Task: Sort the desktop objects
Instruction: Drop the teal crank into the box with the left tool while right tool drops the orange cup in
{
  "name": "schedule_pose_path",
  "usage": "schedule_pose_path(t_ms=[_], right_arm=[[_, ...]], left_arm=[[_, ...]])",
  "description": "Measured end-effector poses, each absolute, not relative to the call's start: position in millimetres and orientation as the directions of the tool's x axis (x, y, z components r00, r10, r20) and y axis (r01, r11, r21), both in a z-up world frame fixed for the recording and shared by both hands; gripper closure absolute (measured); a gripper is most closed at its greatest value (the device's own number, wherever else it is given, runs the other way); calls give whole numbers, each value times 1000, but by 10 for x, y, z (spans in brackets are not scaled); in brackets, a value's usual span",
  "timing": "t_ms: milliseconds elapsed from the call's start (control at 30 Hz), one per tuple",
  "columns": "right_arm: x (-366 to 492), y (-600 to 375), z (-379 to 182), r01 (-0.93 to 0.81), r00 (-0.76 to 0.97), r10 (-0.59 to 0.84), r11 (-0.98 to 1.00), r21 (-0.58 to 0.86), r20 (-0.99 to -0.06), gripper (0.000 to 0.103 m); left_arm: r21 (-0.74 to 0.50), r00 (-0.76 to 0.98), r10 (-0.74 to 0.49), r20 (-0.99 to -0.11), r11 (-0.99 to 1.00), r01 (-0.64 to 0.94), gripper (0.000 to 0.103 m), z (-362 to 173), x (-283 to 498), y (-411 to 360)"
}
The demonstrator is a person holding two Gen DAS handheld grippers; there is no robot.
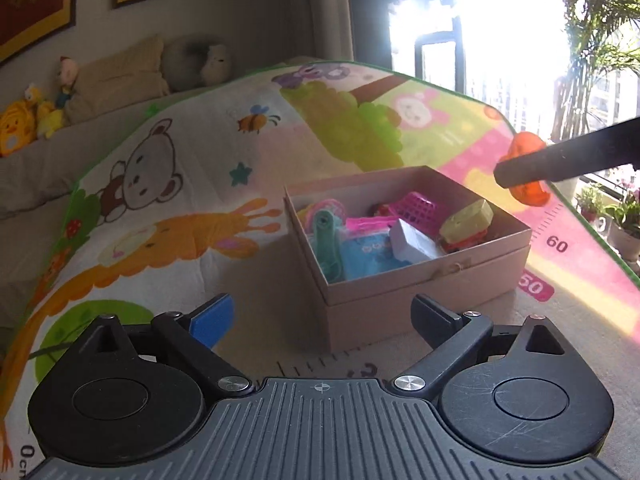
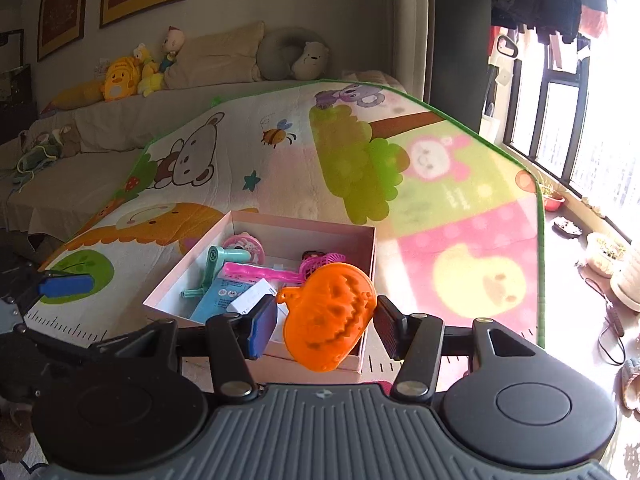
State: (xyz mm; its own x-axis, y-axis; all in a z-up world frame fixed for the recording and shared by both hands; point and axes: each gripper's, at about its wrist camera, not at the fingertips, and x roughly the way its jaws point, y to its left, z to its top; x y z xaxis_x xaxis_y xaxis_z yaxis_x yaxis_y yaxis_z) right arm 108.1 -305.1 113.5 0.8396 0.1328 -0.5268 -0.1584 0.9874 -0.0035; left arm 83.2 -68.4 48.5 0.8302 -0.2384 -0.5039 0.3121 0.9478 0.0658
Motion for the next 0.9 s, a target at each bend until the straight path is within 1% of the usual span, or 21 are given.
schedule_pose_path(t_ms=[67,133,167,233,267,300,367,400,433,500,633,700,767,800,867,900], right_arm=[[1388,-3025,1167,-150,844,154,987,49,-514,50],[1709,-3052,1157,-146,822,183,983,112,-540,39],[1834,-3079,1121,-122,817,177,983,136,-548,37],[1933,-3094,1019,-84,807,137,989,119,-574,38],[1929,-3091,956,-71,802,116,992,100,-585,47],[1918,-3086,905,-63,798,104,994,89,-594,58],[1840,-3087,763,-51,778,89,996,79,-621,71],[1809,-3079,708,-46,770,88,996,83,-632,75],[1775,-3066,660,-37,765,81,996,82,-639,75],[1689,-3025,582,-36,760,88,995,93,-644,75],[1693,-2870,536,-84,737,153,987,135,-658,73],[1747,-2830,502,-94,725,165,986,141,-669,65],[1780,-2824,493,-93,734,140,990,106,-665,65],[1778,-2835,492,-80,740,118,993,87,-662,67],[1725,-2864,523,-55,767,54,998,17,-639,67],[1695,-2881,542,-53,772,50,998,14,-634,67]], left_arm=[[59,823,-241,-514,948,314,4,464,798,-635],[52,822,-233,-520,952,303,3,446,756,-576],[47,821,-228,-523,954,295,2,436,742,-535],[38,820,-216,-530,960,278,1,405,708,-444],[33,818,-209,-536,963,268,1,384,700,-402],[26,814,-204,-544,965,259,1,359,700,-366],[5,804,-197,-560,970,241,1,311,712,-312],[-6,800,-197,-567,972,236,1,294,724,-294],[-14,797,-199,-570,972,233,1,283,730,-282],[-25,796,-205,-569,972,232,1,279,728,-274],[-31,797,-218,-563,969,243,1,295,696,-313],[-27,798,-216,-563,969,244,1,297,674,-326],[-17,801,-205,-563,971,237,0,299,649,-319],[-8,804,-195,-562,973,231,0,300,636,-313],[12,808,-172,-563,976,217,0,299,621,-300],[16,808,-164,-565,977,210,0,295,619,-295]])
